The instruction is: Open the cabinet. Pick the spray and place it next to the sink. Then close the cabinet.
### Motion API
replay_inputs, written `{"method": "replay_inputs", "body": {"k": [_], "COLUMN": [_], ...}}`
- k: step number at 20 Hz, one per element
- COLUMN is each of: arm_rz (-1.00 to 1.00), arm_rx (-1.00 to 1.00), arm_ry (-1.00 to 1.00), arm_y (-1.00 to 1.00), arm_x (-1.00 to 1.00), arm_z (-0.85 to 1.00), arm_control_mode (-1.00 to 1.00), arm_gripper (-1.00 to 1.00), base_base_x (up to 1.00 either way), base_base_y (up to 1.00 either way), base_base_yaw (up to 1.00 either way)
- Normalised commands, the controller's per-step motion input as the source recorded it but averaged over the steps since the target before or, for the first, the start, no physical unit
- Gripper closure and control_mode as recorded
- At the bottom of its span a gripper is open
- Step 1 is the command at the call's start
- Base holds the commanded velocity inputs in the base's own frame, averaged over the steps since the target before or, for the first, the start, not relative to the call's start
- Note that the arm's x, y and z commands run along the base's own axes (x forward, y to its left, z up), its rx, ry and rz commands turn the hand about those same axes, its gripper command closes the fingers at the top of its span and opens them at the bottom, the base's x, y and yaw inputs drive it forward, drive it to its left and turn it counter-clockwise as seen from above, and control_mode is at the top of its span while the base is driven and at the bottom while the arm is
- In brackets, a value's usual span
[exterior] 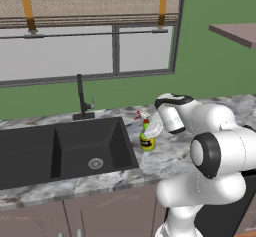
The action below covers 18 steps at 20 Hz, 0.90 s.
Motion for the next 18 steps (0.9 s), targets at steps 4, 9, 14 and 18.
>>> {"method": "replay_inputs", "body": {"k": [4, 9, 14, 18], "arm_rz": [0.00, 0.00, 0.00, -0.01], "arm_rx": [0.00, 0.00, 0.00, 0.00], "arm_ry": [0.00, -0.01, 0.00, 0.00], "arm_y": [0.00, 0.00, -0.12, -0.19], "arm_x": [0.00, 0.00, 0.00, 0.00], "arm_z": [0.00, -0.13, -0.28, -0.12], "arm_control_mode": [-1.00, -1.00, -1.00, -1.00], "arm_gripper": [-1.00, -1.00, -1.00, -1.00], "base_base_x": [0.00, 0.00, 0.00, 0.00], "base_base_y": [0.00, 0.00, 0.00, 0.00], "base_base_yaw": [0.00, 0.00, 0.00, 0.00]}}
